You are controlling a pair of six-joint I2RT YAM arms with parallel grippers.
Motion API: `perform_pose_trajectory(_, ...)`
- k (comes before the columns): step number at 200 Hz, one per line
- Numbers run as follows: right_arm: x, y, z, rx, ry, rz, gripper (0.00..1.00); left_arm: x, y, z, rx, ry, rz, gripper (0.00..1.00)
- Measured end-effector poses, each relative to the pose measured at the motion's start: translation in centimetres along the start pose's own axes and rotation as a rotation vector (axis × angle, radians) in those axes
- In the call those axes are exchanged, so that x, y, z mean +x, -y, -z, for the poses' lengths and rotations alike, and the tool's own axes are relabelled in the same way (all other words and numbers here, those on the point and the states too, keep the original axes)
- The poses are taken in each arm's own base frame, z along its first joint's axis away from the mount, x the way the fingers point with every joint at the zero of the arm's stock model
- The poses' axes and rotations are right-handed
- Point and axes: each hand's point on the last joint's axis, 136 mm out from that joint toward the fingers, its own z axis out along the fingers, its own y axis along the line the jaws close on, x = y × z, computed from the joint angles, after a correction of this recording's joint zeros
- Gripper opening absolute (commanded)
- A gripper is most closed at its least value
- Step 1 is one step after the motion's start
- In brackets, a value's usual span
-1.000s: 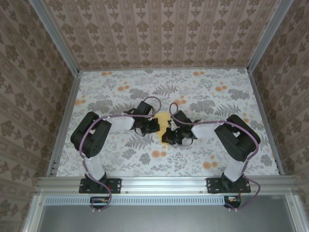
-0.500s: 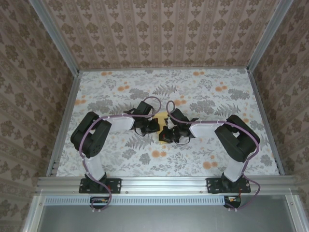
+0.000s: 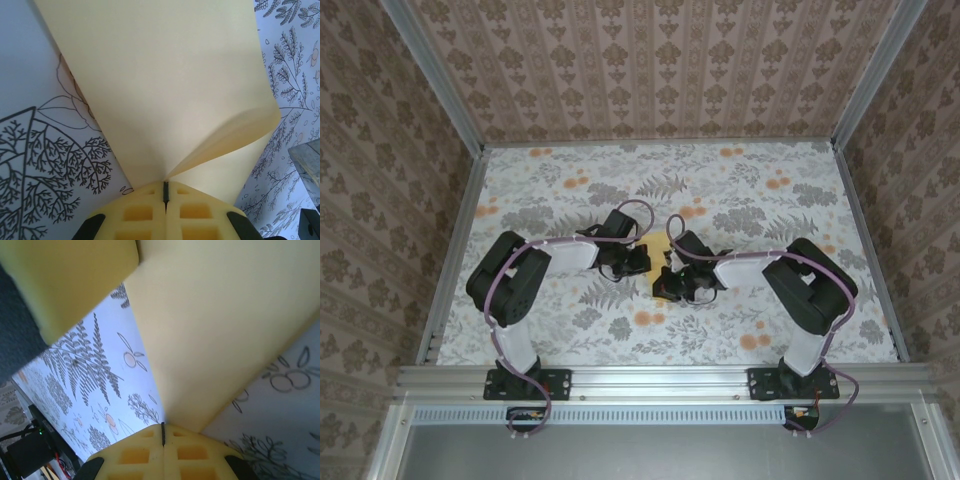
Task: Fold a paper plane with a square sheet of paper (pick it up from the middle)
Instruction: Third fold the triangle at the center of the table.
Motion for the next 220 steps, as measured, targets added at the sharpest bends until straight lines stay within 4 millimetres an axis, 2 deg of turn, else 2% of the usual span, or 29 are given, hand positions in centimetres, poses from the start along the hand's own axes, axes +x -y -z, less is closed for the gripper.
perform_pose_trajectory(37, 0.0, -0.4, 1.4, 0.018, 0.014, 0.012, 0.03, 0.0, 0.0, 0.0, -0.001, 0.000, 0.000, 0.00)
perform_pose_trajectory(67, -2.6, -2.0, 2.3, 0.006, 0.072, 0.036, 0.02, 0.0, 0.0, 0.0, -0.003, 0.001, -0.002, 0.00)
perform_pose_trajectory(89, -4.3, -2.6, 2.1, 0.005, 0.095, 0.049, 0.02, 0.0, 0.0, 0.0, -0.007, 0.003, -0.003, 0.00)
perform_pose_trajectory(122, -4.3, -1.1, 0.9, 0.044, 0.068, 0.030, 0.01, 0.0, 0.0, 0.0, -0.009, 0.003, -0.004, 0.00)
perform_pose_trajectory(153, -3.4, 0.5, 0.3, 0.068, 0.048, 0.016, 0.01, 0.0, 0.0, 0.0, -0.009, 0.003, -0.004, 0.00)
perform_pose_trajectory(202, -3.3, 0.9, 1.0, 0.049, 0.070, 0.014, 0.02, 0.0, 0.0, 0.1, -0.015, 0.001, -0.006, 0.00)
perform_pose_trajectory(220, -3.8, 1.3, 1.5, 0.057, 0.076, -0.005, 0.01, -0.1, 0.0, 0.1, -0.024, 0.002, -0.010, 0.00)
